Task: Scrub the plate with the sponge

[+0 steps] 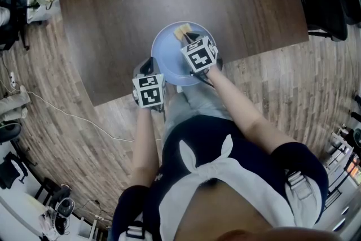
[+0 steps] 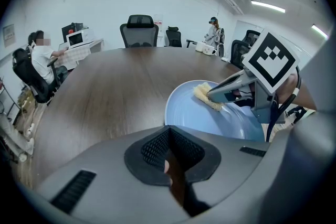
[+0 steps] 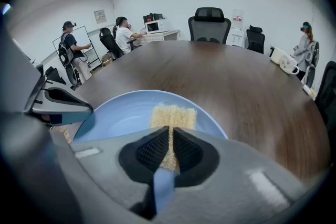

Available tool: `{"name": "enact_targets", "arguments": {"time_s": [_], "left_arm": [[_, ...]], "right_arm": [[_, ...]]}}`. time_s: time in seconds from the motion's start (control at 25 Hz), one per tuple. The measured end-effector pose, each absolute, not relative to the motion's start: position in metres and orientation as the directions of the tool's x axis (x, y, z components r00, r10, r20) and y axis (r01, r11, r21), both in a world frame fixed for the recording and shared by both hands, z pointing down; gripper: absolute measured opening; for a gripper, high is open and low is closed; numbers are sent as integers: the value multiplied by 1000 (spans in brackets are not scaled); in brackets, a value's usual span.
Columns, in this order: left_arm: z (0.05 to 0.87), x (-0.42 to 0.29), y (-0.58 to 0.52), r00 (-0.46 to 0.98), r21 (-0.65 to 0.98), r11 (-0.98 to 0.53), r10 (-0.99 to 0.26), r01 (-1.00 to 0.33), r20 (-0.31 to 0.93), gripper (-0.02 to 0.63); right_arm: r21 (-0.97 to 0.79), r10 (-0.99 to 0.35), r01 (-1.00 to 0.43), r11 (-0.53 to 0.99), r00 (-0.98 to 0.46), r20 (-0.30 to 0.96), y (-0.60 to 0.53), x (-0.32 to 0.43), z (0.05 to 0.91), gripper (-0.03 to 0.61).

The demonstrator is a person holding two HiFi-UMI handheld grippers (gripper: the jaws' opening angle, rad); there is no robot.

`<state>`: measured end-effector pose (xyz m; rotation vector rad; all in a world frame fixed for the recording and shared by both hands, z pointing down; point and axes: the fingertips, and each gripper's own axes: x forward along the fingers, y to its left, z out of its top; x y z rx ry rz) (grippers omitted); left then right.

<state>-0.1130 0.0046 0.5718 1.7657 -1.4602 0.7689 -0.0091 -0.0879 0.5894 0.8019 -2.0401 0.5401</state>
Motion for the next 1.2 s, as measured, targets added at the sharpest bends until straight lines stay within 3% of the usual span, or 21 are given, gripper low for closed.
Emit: {"name": "enact_targets", "arguments": {"time_s": [1.2], "left_arm": [[575,-113,5,192,159,-108,-581,-981,791,0]], "right_arm": [[-19,-358,-772,635,-317,878,-92,44,592,23]]}}
